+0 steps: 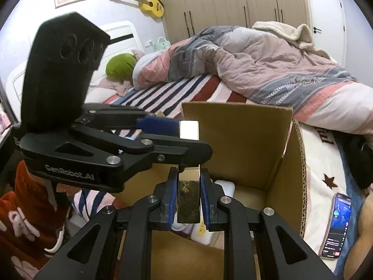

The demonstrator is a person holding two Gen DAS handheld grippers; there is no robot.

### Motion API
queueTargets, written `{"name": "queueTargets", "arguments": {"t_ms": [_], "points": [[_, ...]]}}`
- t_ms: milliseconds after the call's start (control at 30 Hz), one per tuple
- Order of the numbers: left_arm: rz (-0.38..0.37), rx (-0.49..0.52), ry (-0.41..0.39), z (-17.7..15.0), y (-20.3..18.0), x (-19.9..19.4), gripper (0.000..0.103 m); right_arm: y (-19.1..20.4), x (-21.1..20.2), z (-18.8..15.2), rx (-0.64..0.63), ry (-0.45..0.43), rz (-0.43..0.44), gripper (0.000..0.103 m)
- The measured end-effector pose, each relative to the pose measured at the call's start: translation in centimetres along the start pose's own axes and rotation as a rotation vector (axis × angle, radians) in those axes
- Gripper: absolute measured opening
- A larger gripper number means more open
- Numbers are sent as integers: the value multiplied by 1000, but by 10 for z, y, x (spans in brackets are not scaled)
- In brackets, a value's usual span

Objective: Organize rigid objects
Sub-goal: 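Carry the gold box into the cardboard box and open the right gripper, then grasp the light-blue square case with the right gripper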

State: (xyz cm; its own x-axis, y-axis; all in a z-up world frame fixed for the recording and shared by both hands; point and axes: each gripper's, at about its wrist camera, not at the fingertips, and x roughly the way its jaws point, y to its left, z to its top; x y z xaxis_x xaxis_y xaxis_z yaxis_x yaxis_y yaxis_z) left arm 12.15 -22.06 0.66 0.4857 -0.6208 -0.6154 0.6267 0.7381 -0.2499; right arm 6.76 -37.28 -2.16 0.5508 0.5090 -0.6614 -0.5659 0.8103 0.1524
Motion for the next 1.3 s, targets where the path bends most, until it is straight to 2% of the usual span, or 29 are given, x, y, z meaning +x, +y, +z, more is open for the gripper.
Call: {"name": "queueTargets", "arguments": {"t_ms": [67, 133, 300, 500, 700, 767, 1033, 1200, 1267, 1300], "points": [[24, 2, -24, 0, 2, -7, 72, 0, 3, -1, -9, 6, -1, 19], [52, 9, -40, -1, 5, -15, 76, 2, 5, -1, -24, 13, -1, 23], [94, 1, -65, -9, 15, -37, 78, 7, 6, -1, -36, 23, -10, 28], [143, -48, -131, -24, 39, -85, 78, 20, 2, 9, -41, 17, -35, 38], [220, -96, -196, -53, 69, -139, 84, 66, 1, 25, -115, -14, -50, 51], [249, -115, -206, -65, 80, -152, 84, 85, 5, 30, -147, -29, -50, 52], [364, -218, -225, -121, 137, -192, 89, 156, 58, 41, -214, 27, 53, 54], [403, -281, -202, -158, 177, -198, 90, 187, 118, 38, -201, 106, 118, 71], [402, -298, -203, -171, 190, -197, 90, 192, 143, 35, -176, 146, 130, 73], [398, -304, -205, -176, 195, -195, 90, 194, 160, 34, -159, 174, 131, 78]]}}
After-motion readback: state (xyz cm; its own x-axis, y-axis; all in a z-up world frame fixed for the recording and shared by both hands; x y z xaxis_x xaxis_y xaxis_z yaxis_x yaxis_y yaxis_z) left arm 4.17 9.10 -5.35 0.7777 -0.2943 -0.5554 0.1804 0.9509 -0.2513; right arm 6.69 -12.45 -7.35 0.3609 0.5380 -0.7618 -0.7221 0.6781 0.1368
